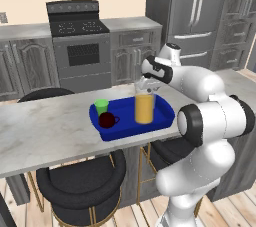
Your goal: There is a tray on the dining counter. Grab the cup, mug, and pitcher and place them on the tray. The pitcher may be placed next to the tray if it cannot fit the tray.
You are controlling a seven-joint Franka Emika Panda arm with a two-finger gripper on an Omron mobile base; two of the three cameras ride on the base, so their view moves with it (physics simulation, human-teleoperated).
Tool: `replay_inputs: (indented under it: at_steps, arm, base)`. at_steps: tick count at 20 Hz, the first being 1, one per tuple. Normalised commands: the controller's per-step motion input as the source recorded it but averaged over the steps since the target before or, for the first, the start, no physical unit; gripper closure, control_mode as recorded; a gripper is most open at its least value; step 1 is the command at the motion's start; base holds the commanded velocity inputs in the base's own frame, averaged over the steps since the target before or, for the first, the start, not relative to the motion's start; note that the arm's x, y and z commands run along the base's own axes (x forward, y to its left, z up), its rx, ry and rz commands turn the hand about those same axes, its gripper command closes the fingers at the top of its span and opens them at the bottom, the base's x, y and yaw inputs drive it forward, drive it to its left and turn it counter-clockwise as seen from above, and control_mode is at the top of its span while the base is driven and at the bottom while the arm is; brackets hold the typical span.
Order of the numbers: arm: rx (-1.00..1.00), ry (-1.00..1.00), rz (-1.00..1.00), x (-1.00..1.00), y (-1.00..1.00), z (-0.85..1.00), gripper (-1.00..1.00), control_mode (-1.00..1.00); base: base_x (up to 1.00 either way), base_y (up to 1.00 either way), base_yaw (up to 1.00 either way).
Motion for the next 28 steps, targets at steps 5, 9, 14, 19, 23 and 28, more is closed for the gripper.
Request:
replay_inputs:
  at_steps: [5,9,14,19,23,28]
  arm:
    - [0.00,0.00,0.00,0.00,0.00,0.00,-1.00,-1.00]
    - [0.00,0.00,0.00,0.00,0.00,0.00,-1.00,-1.00]
    - [0.00,0.00,0.00,0.00,0.00,0.00,-1.00,-1.00]
    - [0.00,0.00,0.00,0.00,0.00,0.00,-1.00,-1.00]
    - [0.00,0.00,0.00,0.00,0.00,0.00,-1.00,-1.00]
    - [0.00,0.00,0.00,-0.01,0.00,0.07,-1.00,-1.00]
  base:
    - [0.00,0.00,0.00]
    - [0.00,0.00,0.00]
    - [0.00,0.00,0.00]
    - [0.00,0.00,0.00]
    - [0.00,0.00,0.00]
    - [0.00,0.00,0.00]
